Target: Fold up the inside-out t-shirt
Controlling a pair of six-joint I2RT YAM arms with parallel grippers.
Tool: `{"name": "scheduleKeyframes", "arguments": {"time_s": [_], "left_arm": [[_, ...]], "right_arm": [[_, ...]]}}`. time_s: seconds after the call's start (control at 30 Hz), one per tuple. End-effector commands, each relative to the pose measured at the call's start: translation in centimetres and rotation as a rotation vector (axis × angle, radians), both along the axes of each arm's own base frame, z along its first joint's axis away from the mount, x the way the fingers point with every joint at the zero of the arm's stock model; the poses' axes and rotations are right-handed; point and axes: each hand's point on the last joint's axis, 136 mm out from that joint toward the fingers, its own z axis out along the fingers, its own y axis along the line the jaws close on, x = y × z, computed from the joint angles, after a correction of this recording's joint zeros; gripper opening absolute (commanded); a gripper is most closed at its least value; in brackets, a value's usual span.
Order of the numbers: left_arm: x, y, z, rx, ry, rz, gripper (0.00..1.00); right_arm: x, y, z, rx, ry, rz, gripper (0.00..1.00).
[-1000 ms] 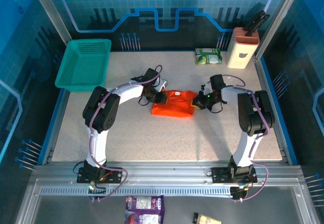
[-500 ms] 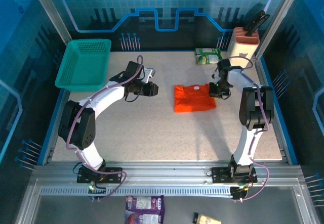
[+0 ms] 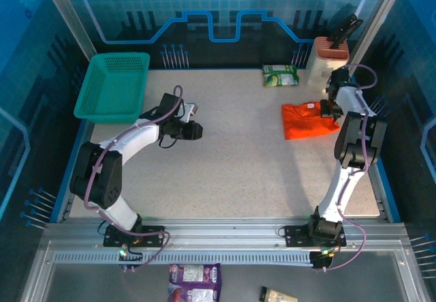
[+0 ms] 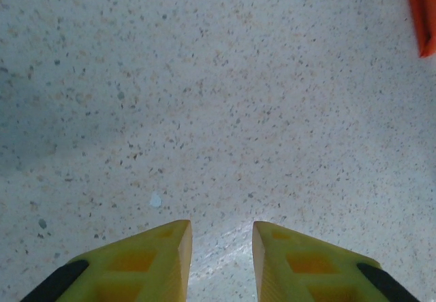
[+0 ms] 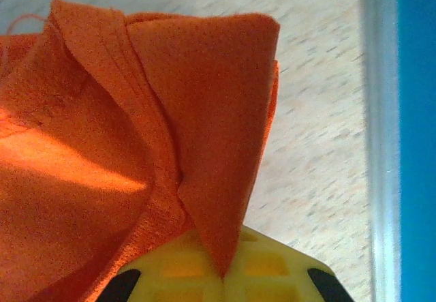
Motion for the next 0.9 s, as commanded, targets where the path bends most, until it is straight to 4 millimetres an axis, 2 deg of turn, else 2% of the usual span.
{"name": "scheduleKeyframes", "arguments": {"time_s": [0.0, 0.17, 0.47, 0.57, 0.63, 0.8, 0.87], "left_arm": [[-0.2, 1.3, 0.1, -0.003, -0.005, 0.037, 0.30], [-0.2, 3.4, -0.1, -0.004, -0.003, 0.086, 0.31], [-0.4, 5.0, -0.1, 0.004, -0.003, 0.121, 0.31], [-0.5, 5.6, -0.3, 0.017, -0.003, 0.140, 0.32], [-0.6, 6.1, -0.5, 0.030, -0.009, 0.156, 0.34], [-0.6, 7.6, -0.5, 0.058, -0.026, 0.208, 0.42], [-0.6, 8.3, -0.6, 0.080, -0.037, 0.231, 0.50]], "right_arm": [[1.3, -3.6, 0.3, -0.075, -0.027, -0.038, 0.00], [1.8, -6.0, 0.1, -0.117, -0.048, -0.072, 0.00], [2.4, -7.1, 0.6, -0.168, -0.124, -0.101, 0.02], [2.2, -7.3, 1.6, -0.187, -0.143, -0.118, 0.14], [1.8, -7.1, 2.4, -0.203, -0.167, -0.129, 0.29], [0.5, -6.3, 6.4, -0.279, -0.265, -0.146, 0.54], [0.1, -5.1, 7.8, -0.274, -0.313, -0.139, 0.60]]}}
